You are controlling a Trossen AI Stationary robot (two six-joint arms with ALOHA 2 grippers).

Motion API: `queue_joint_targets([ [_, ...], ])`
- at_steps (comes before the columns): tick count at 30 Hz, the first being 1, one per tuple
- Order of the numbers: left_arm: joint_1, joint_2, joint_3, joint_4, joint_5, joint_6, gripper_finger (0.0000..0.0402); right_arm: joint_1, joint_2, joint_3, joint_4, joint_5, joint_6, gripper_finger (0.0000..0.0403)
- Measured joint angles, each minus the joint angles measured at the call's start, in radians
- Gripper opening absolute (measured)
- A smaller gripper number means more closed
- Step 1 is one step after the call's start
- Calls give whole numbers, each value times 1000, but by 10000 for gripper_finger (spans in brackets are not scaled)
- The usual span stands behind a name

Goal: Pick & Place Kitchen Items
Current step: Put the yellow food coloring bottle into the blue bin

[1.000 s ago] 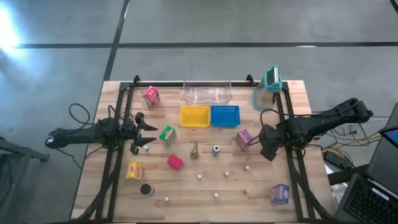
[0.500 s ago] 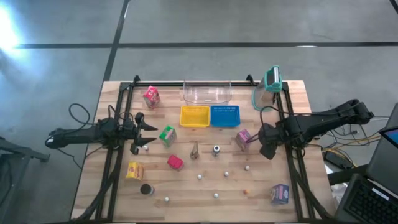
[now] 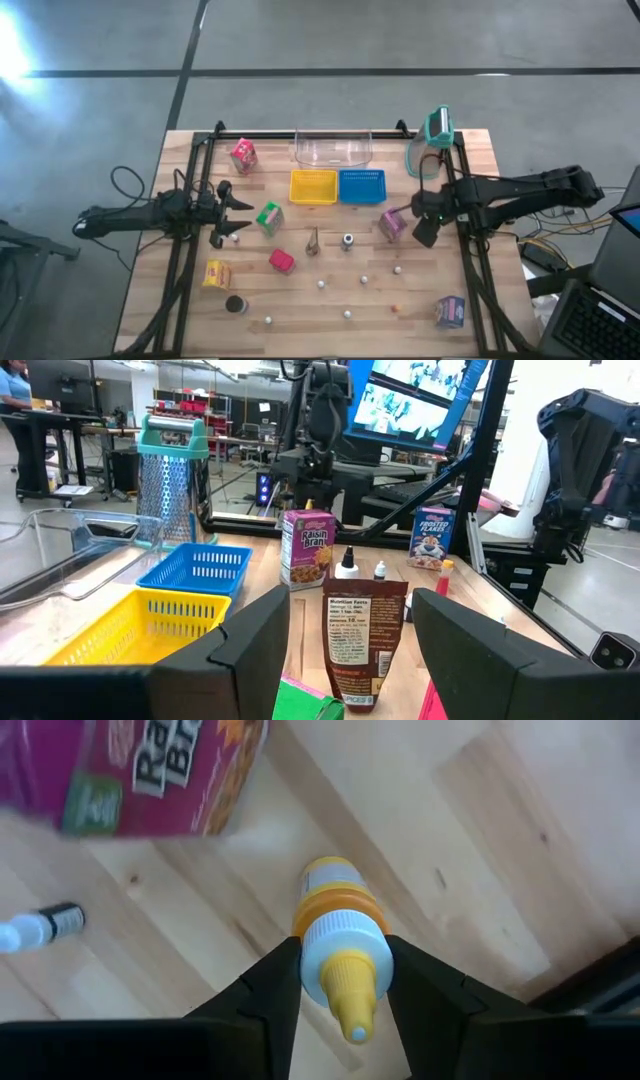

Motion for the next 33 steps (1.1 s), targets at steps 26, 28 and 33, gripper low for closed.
queue_joint_targets([
  [26,0,0,0,2,0,0,218,-275,180,432,-2,80,-405,129],
  [28,0,0,0,2,0,0,218,-290,232,474,-5,79,-440,132],
  [33,0,0,0,2,0,0,218,-319,356,585,-11,61,-516,120],
])
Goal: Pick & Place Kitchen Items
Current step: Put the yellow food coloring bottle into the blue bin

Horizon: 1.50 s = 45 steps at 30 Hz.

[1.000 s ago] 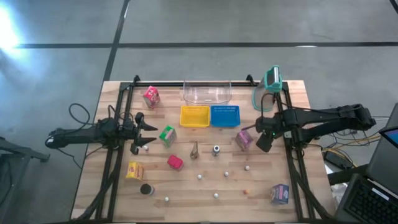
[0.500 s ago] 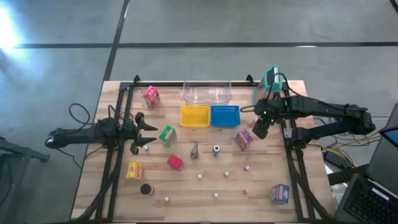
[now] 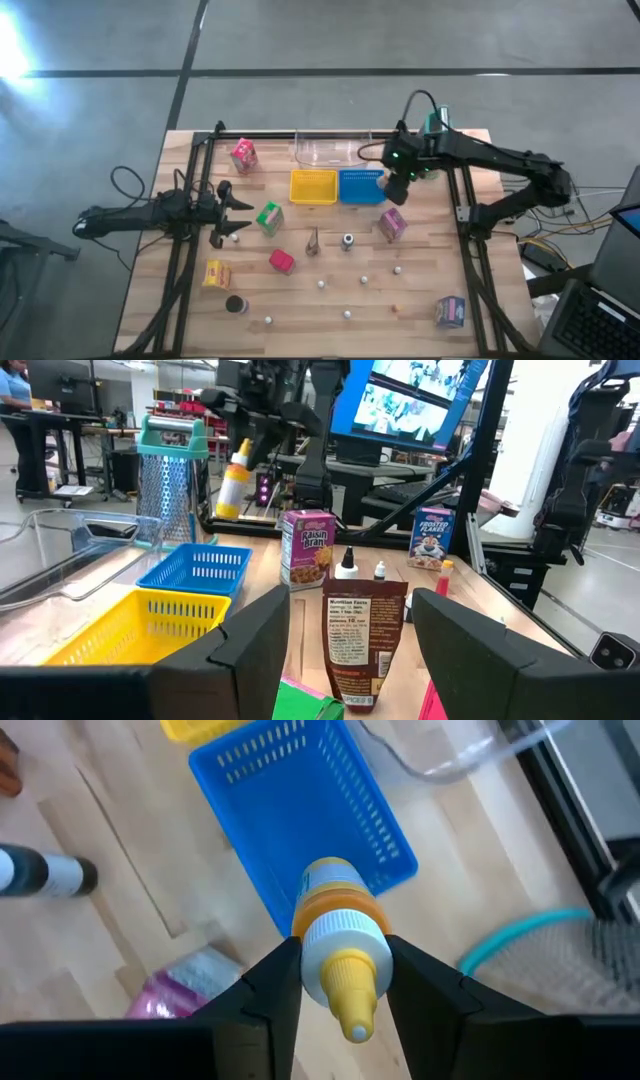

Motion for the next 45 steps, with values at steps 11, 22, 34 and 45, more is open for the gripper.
queue_joint_targets([
  [11,0,0,0,-1,0,0,218,-75,178,138,-24,-48,-81,136],
  [22,0,0,0,-2,0,0,218,-138,264,134,-21,-72,-128,125],
  [34,0,0,0,-2,0,0,218,-158,308,133,6,-100,-151,117],
  [45,0,0,0,-2,0,0,218,-165,364,129,21,-101,-172,132],
])
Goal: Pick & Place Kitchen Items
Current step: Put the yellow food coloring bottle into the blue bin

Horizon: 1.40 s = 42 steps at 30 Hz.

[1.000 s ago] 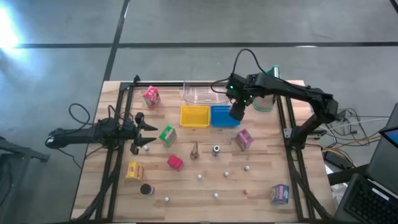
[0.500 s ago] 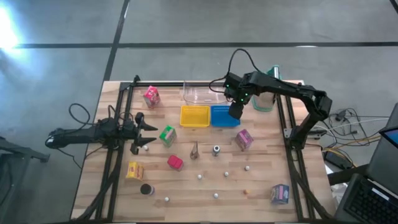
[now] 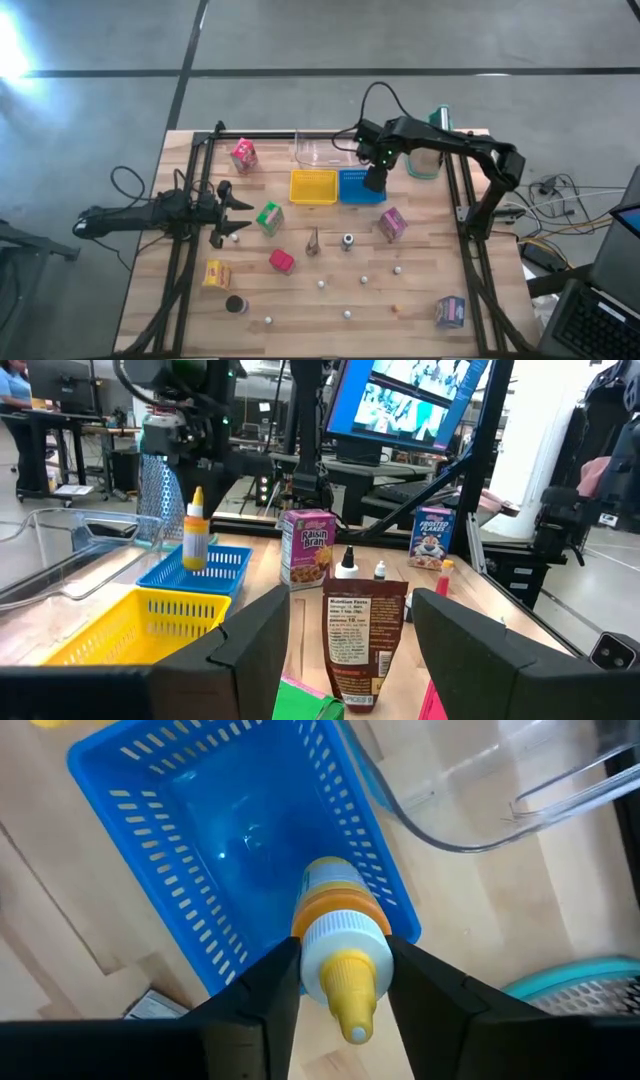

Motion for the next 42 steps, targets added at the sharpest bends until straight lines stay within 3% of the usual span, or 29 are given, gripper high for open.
queue_joint_targets([
  [6,0,0,0,0,0,0,218,-7,14,-15,28,-4,-8,118],
  [13,0,0,0,0,0,-2,218,-15,15,-68,75,-16,-9,141],
  [22,0,0,0,0,0,-3,218,-21,9,-117,132,-19,-30,118],
  [33,0,0,0,0,0,-3,218,-24,11,-119,167,-19,-30,194],
  [42,0,0,0,0,0,-3,218,-24,-30,-121,134,-14,-42,227],
])
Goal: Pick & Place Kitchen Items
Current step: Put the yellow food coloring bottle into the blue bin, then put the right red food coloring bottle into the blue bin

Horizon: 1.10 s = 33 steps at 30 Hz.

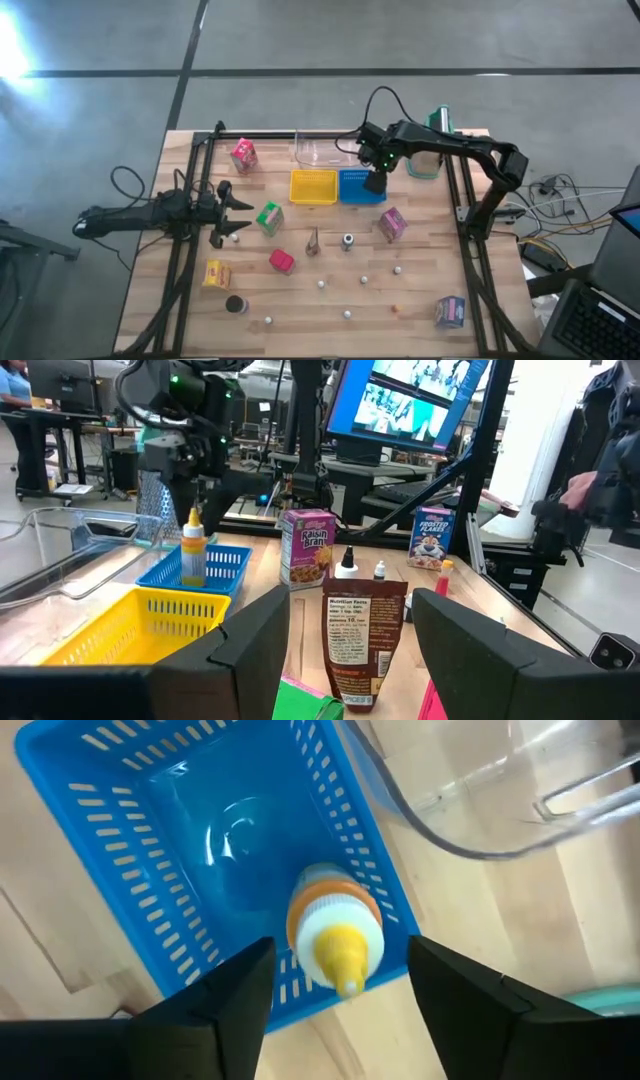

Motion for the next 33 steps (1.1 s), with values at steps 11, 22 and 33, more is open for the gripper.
queue_joint_targets([
  [11,0,0,0,0,0,0,218,11,-121,13,-69,2,35,237],
  [22,0,0,0,0,0,0,218,191,-337,13,-179,1,189,207],
  [33,0,0,0,0,0,-1,218,639,-385,12,-178,107,533,199],
])
